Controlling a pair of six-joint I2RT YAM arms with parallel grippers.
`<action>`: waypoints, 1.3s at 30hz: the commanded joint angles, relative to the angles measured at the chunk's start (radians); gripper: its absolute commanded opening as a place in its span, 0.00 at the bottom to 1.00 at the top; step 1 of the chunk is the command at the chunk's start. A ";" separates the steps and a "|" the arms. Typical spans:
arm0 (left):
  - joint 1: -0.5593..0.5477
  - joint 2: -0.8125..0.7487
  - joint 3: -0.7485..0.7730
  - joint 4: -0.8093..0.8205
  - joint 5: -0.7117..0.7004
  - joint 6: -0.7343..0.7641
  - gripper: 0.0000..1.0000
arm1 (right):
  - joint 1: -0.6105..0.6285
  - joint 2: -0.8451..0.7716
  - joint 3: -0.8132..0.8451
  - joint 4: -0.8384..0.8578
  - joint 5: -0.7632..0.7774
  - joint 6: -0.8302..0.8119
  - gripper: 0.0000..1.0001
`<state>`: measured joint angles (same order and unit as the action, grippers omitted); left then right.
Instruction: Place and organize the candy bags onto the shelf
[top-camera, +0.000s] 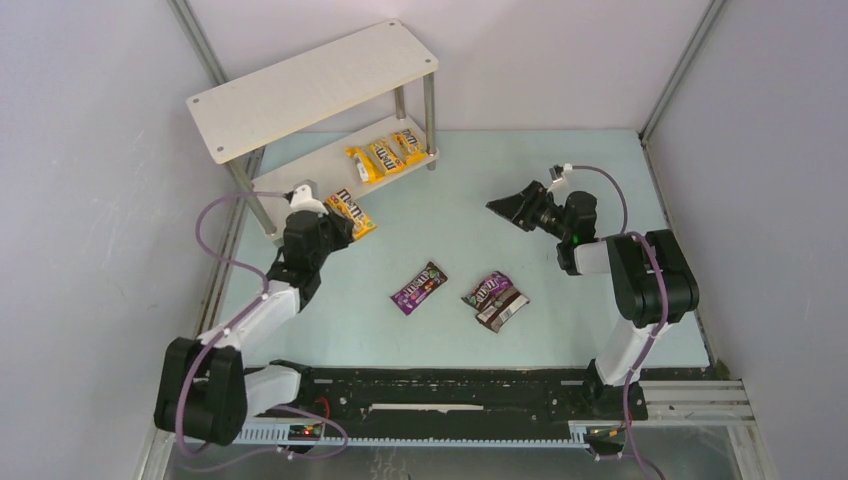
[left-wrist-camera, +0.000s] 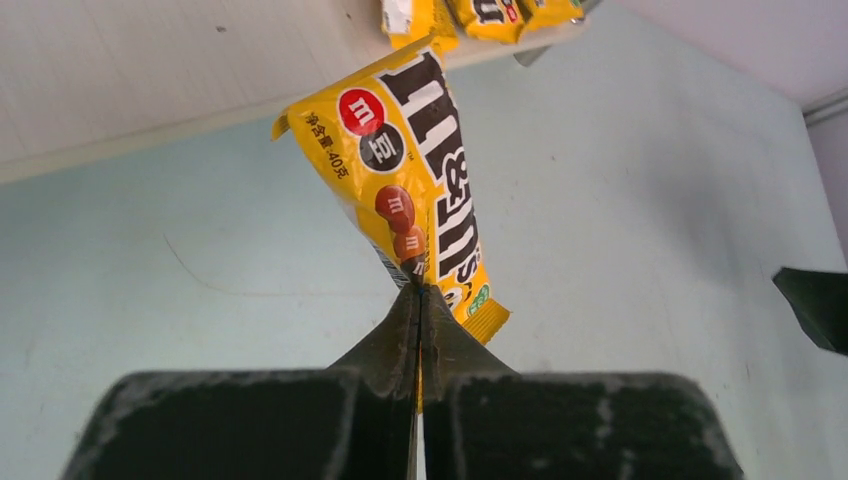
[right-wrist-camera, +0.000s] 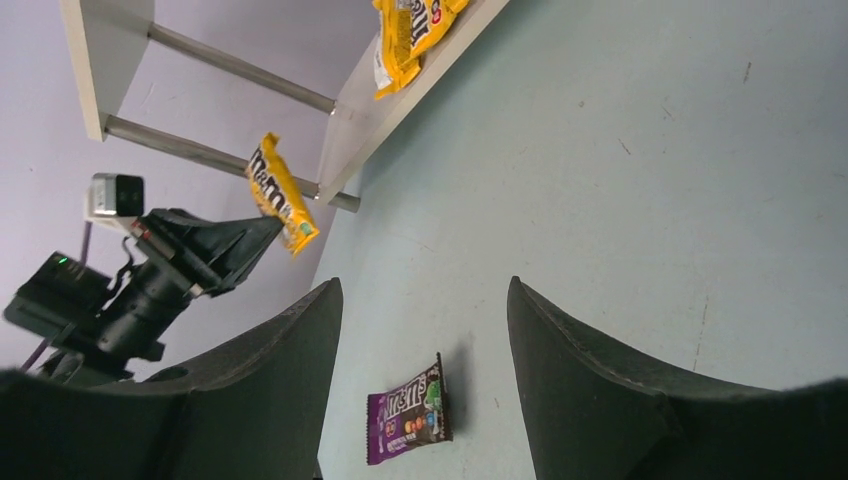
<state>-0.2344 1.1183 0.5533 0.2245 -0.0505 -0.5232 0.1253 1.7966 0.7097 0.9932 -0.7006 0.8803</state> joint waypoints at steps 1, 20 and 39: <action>0.042 0.081 0.010 0.264 0.090 0.034 0.00 | -0.008 -0.003 0.005 0.072 -0.022 0.020 0.70; 0.193 0.397 0.189 0.374 0.172 0.150 0.03 | -0.030 0.033 -0.007 0.170 -0.046 0.084 0.70; 0.266 0.576 0.451 0.080 0.190 -0.006 0.04 | -0.033 0.050 -0.007 0.217 -0.053 0.109 0.70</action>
<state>0.0227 1.6634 0.9489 0.3302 0.1093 -0.4717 0.0990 1.8389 0.7078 1.1481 -0.7433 0.9794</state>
